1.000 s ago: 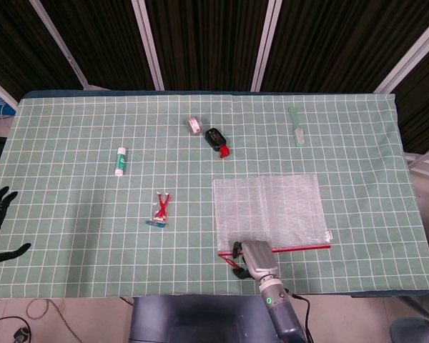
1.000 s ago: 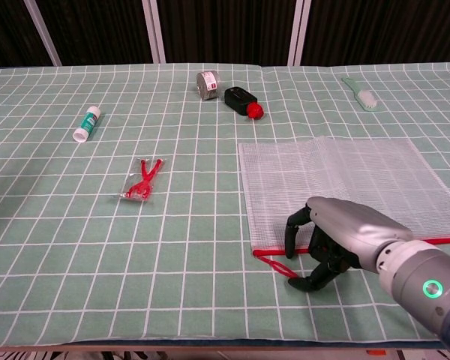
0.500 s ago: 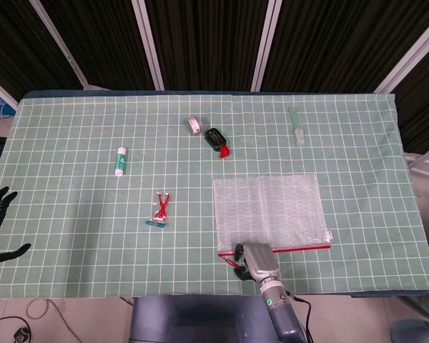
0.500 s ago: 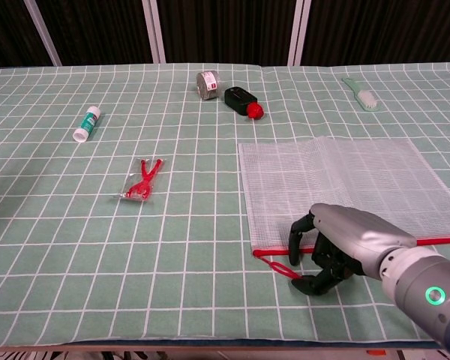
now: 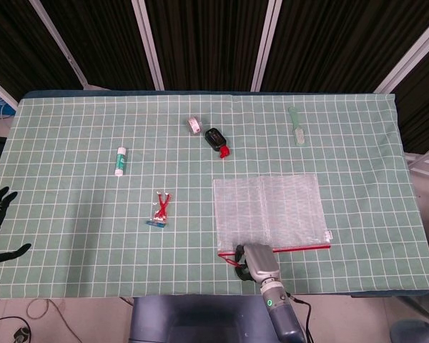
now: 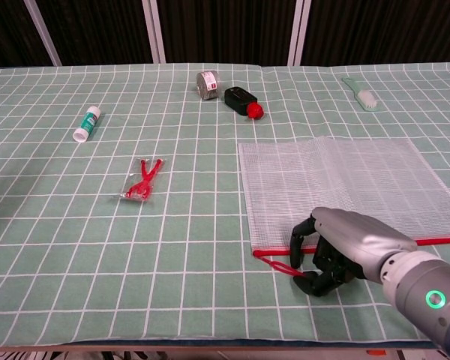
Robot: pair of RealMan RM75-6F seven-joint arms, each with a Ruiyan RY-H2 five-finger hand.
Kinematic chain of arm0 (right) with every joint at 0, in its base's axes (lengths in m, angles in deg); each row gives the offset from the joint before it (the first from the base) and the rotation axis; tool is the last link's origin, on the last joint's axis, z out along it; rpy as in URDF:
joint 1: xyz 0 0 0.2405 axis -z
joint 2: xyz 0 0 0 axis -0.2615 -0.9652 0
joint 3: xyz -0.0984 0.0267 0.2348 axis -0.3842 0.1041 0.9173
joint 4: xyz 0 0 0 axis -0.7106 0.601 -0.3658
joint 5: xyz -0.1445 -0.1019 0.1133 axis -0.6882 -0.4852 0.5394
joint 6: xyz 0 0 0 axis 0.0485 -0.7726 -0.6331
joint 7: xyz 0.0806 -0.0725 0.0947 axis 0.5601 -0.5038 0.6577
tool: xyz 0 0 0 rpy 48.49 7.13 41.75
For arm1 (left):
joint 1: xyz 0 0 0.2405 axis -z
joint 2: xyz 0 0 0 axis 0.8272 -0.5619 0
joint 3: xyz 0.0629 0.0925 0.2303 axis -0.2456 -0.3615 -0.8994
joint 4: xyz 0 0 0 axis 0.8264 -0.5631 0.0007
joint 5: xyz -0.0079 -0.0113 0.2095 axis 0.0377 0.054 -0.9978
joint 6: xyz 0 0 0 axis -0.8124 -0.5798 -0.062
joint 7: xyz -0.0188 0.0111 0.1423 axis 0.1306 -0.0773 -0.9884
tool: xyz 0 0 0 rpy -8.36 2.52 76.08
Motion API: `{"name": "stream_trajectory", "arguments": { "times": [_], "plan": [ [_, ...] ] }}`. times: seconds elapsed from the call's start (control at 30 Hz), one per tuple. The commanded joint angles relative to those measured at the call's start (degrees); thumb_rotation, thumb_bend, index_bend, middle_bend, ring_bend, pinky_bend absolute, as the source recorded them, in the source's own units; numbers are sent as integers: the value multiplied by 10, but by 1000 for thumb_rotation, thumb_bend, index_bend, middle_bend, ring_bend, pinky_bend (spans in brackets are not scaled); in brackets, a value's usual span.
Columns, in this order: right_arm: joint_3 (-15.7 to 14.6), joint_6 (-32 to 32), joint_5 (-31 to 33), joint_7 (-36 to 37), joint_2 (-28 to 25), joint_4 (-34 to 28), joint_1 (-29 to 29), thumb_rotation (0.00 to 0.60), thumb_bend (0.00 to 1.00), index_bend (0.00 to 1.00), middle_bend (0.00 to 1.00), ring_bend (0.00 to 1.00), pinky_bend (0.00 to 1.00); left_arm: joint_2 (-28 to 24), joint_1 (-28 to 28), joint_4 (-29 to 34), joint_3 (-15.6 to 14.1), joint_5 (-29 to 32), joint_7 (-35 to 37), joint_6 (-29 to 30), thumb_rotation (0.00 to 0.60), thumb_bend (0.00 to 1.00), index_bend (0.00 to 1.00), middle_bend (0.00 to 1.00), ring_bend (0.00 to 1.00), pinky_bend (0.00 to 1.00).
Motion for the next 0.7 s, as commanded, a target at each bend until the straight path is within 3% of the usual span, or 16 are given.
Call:
{"name": "stream_trajectory", "arguments": {
  "times": [0.03,0.7],
  "plan": [
    [0,0,0,0,0,1,0,600,452,534,1000,1000,1000,0,0,0,0,0,0,0,600,0,0,0,0,0],
    [1,2,-2,7,-5,3,5,600,524,606,1000,1000,1000,-1,1,1,0,1,1,-2,600,0,0,0,0,0]
  ]
}}
